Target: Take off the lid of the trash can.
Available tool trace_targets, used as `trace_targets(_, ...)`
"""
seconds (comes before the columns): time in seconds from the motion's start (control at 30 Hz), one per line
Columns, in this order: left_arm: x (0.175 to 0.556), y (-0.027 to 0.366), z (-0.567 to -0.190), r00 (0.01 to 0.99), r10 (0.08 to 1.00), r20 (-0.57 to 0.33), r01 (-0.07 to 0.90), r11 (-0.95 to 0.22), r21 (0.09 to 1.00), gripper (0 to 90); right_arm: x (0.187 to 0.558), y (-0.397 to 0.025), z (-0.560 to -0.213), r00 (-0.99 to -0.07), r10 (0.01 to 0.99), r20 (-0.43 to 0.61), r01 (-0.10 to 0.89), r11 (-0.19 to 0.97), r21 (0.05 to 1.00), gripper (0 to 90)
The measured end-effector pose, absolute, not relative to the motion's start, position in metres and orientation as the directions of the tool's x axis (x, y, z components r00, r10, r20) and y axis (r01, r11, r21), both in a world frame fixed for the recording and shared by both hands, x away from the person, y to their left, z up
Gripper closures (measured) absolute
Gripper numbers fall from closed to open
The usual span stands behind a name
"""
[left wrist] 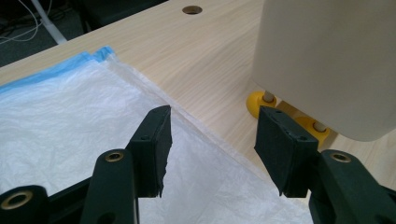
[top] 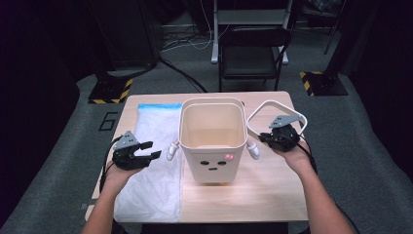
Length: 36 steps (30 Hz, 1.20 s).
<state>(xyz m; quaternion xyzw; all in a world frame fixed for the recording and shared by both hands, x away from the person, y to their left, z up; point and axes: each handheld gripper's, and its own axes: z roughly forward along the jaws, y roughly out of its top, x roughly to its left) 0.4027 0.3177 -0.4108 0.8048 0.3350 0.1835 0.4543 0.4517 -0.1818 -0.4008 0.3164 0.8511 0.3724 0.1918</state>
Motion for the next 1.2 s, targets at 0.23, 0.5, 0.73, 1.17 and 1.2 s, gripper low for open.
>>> trace_targets(0.23, 0.402, 0.327, -0.415, 0.687, 0.727, -0.021, 0.385, -0.339, 0.858, 44.5, 0.448, -0.177, -0.428, -0.714, 0.695, -0.085, 0.415, 0.519, 0.747, 84.2)
trace_targets(0.5, 0.402, 0.332, -0.418, 0.671, 0.741, -0.021, 0.394, -0.333, 0.857, 44.3, 0.445, -0.182, -0.444, -0.7, 0.712, -0.055, 0.439, 0.49, 0.753, 84.2)
trace_targets(0.73, 0.404, 0.334, -0.42, 0.651, 0.758, -0.03, 0.406, -0.314, 0.858, 40.5, 0.446, -0.183, -0.458, -0.692, 0.72, -0.051, 0.46, 0.494, 0.738, 84.2)
trace_targets(1.17, 0.405, 0.34, -0.427, 0.63, 0.776, -0.036, 0.427, -0.307, 0.85, 38.6, 0.449, -0.176, -0.476, -0.7, 0.714, -0.008, 0.489, 0.488, 0.723, 84.0)
trace_targets(1.2, 0.406, 0.341, -0.428, 0.631, 0.775, -0.036, 0.426, -0.307, 0.851, 38.8, 0.45, -0.177, -0.477, -0.698, 0.716, 0.002, 0.495, 0.481, 0.723, 84.0)
